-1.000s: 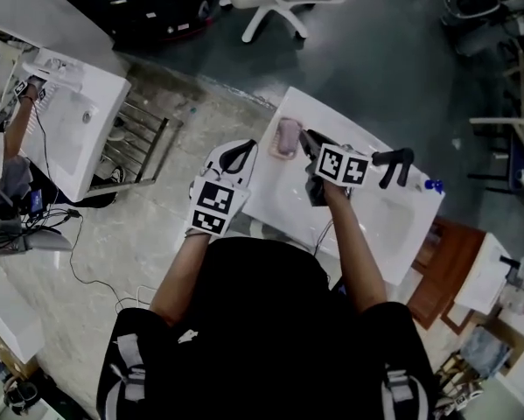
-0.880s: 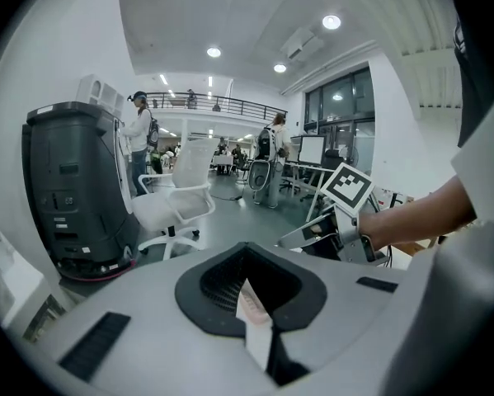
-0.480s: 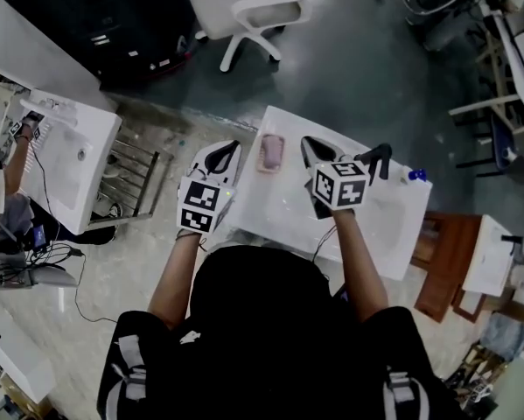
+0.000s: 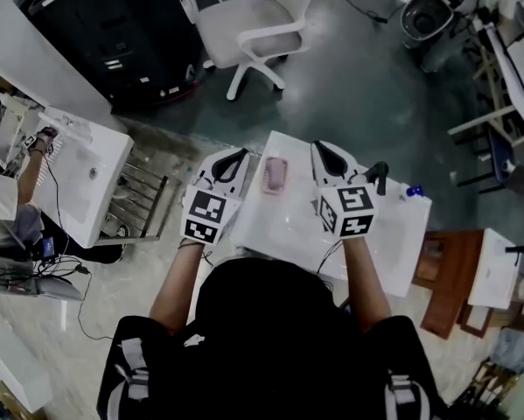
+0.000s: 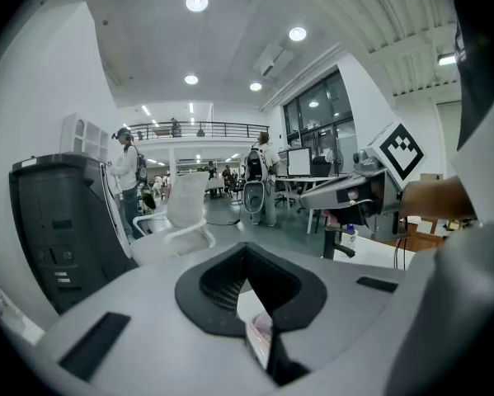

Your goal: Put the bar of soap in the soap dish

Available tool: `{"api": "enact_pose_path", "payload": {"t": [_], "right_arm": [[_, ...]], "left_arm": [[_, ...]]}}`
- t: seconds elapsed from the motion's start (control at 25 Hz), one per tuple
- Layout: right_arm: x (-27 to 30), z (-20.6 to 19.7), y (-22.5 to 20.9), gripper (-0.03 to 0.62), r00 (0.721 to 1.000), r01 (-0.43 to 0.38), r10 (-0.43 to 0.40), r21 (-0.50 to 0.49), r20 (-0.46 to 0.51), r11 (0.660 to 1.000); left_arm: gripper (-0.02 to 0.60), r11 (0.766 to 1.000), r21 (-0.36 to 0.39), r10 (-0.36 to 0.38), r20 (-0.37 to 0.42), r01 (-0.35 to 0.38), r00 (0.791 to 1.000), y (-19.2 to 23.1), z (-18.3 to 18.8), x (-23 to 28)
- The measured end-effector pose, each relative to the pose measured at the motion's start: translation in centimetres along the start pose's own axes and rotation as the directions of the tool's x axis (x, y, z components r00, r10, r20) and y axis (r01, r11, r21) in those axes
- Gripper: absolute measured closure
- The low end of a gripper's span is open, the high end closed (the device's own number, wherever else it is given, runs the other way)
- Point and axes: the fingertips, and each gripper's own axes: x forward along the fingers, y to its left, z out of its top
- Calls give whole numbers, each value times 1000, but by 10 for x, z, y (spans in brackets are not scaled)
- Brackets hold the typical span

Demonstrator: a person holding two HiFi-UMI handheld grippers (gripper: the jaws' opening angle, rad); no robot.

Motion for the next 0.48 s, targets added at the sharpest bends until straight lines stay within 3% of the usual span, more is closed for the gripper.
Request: {"api": "enact_pose_path", "payload": {"t": [0.32,0.48], "right_arm": [[-22,59,1,559,992,38,-30,-61,119,997],[-29,81,2,559,983,42,-28,-73,180,996]], "left_arm": [[557,994,65,81,127,-89,989,11,65,-19],[557,992,82,87,160,-101,983,13,84,-25]]}}
